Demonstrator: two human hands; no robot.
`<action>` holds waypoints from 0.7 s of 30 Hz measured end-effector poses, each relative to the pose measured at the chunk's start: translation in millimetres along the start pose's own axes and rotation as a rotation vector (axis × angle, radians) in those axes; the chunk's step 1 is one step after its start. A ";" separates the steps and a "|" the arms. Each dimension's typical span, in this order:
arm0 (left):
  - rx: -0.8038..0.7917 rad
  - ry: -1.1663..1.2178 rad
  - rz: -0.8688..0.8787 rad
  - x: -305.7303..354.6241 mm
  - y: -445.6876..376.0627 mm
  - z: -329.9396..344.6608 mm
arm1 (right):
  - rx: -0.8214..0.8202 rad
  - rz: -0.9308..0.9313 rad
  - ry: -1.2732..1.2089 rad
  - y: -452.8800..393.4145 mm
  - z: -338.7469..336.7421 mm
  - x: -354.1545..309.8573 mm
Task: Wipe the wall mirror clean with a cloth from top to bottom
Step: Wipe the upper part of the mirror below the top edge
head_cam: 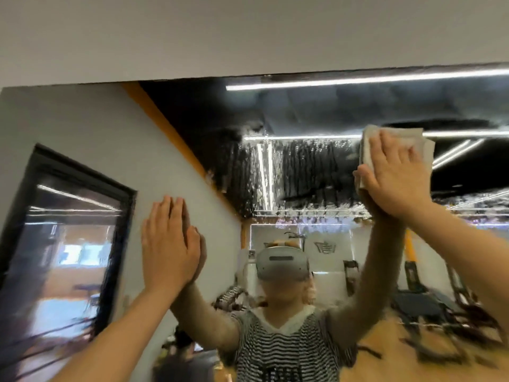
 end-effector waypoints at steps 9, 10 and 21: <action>0.017 -0.021 0.041 -0.6 0.0 3.4 | 0.017 -0.002 -0.060 -16.8 10.1 -112.1; 0.013 -0.022 0.045 -0.6 -0.2 4.1 | 0.012 -0.051 -0.053 -17.4 13.6 -132.1; 0.007 -0.001 0.053 -0.5 -0.7 3.2 | -0.048 -0.251 -0.057 -11.3 12.5 -109.2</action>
Point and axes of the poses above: each hand's wrist, its own y-axis away from the middle knuckle, its own z-axis out of the palm, x = y × z, the point moved 7 cm from there along -y, towards the middle knuckle, and after that the axes turned 2 degrees about -y, right-handed, at the moved point
